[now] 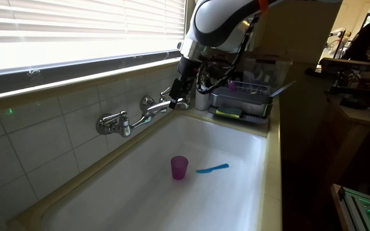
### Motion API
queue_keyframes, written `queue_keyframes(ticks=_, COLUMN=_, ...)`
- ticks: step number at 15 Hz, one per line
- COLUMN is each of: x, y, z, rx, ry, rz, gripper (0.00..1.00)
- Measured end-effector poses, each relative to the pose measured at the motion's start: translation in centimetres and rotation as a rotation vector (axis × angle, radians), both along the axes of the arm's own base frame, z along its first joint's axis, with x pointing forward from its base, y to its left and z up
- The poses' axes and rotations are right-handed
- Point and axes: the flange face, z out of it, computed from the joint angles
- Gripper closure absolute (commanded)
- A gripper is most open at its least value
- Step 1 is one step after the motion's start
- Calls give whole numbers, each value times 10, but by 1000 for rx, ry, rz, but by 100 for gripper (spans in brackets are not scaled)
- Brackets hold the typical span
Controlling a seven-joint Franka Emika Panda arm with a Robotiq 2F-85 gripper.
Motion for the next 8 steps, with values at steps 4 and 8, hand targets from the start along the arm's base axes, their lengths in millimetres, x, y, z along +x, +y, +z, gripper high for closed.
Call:
queue_keyframes(ticks=4, x=-1, y=-4, z=8, rx=-30, ry=-10, rz=10, gripper=1)
queue_keyframes(ticks=8, x=-1, y=-17, z=19, rx=-64, ry=-36, rz=77, gripper=0)
